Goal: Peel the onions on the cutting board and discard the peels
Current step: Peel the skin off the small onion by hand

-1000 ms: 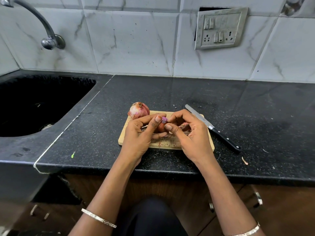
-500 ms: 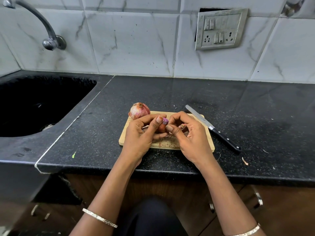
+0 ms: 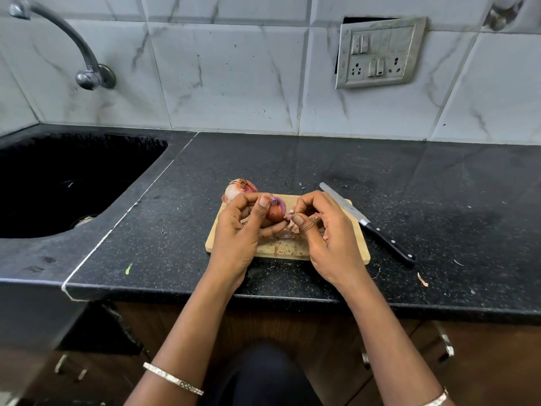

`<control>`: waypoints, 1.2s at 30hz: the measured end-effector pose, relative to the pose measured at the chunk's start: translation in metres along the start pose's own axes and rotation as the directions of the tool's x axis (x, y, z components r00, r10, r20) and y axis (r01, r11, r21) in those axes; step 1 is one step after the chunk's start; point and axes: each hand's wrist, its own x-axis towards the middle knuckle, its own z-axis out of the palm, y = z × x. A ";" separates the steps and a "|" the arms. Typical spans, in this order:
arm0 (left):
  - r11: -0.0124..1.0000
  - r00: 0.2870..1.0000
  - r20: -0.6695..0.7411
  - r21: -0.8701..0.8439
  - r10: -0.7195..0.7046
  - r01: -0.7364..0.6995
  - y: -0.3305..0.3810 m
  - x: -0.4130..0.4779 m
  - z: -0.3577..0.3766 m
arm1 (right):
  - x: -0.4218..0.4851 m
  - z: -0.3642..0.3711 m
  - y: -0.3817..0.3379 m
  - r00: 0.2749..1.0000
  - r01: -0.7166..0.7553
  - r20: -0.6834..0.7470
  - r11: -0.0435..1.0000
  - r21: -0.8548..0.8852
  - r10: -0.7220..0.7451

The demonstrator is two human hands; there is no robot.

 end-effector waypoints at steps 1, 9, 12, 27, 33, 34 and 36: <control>1.000 1.000 0.005 0.000 0.002 -0.002 0.000 0.000 0.000 | 0.000 0.000 0.001 1.000 -0.006 -0.006 1.000 -0.001 0.006; 0.999 0.999 0.047 -0.031 0.013 -0.012 0.005 -0.002 -0.001 | -0.003 -0.002 -0.001 0.993 -0.068 -0.098 0.998 -0.003 0.068; 0.999 0.998 0.056 -0.042 0.005 -0.002 0.004 -0.002 -0.001 | -0.003 -0.003 -0.001 0.981 -0.096 -0.172 0.995 -0.024 0.090; 0.984 0.986 0.162 0.164 0.041 -0.068 0.004 -0.005 0.000 | 0.000 -0.001 -0.005 0.972 -0.159 -0.176 0.987 0.000 0.157; 0.966 0.980 0.198 0.244 0.033 -0.082 0.002 -0.004 0.000 | -0.001 -0.003 -0.005 0.975 -0.127 -0.181 0.991 0.033 0.131; 0.964 0.980 0.196 0.252 0.033 -0.083 0.002 -0.004 0.000 | -0.001 -0.003 -0.004 0.973 -0.128 -0.188 0.991 0.032 0.131; 0.962 0.980 0.196 0.259 0.037 -0.088 0.002 -0.004 0.000 | -0.001 -0.003 -0.003 0.971 -0.128 -0.196 0.991 0.042 0.133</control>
